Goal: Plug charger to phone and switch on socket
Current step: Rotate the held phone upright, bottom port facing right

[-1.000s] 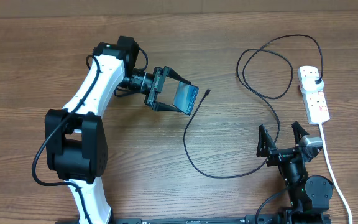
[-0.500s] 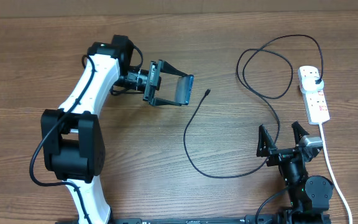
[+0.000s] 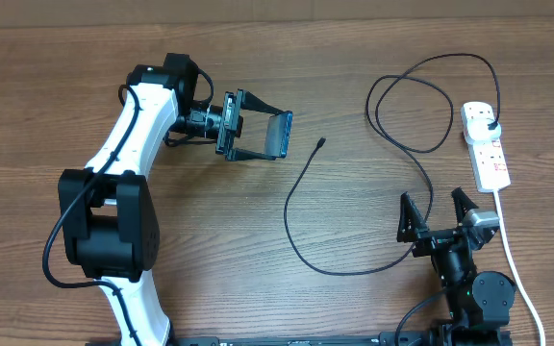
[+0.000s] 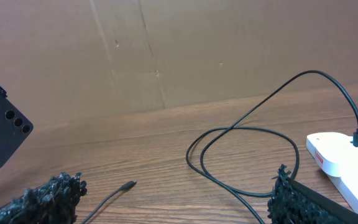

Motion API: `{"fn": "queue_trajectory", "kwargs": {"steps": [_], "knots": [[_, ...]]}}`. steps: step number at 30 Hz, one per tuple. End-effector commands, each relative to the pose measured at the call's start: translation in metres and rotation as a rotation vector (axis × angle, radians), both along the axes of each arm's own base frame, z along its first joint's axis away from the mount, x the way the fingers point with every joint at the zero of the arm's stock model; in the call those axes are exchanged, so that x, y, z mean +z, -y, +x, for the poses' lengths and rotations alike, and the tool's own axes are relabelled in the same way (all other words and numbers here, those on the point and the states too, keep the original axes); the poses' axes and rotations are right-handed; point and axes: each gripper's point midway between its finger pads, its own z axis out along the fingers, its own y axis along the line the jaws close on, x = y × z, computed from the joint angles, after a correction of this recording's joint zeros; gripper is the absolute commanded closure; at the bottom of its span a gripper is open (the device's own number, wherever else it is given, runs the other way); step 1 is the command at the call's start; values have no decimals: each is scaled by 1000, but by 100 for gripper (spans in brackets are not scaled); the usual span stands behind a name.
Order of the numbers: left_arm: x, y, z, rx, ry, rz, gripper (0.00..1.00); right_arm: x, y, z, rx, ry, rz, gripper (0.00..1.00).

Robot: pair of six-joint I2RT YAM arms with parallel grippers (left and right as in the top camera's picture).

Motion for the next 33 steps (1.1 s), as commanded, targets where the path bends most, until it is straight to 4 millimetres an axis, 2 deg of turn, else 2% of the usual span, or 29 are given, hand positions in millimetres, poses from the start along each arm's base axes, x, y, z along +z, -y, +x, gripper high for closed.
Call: {"fn": "queue_trajectory", "kwargs": {"steps": [1,33], "knots": [[15,1,3,6,5,-34,30,-2,1,0,-6,4,-2,0],[10,2,3,2,13,-9,30,-2,2,0,-16,4,-2,0]]}}
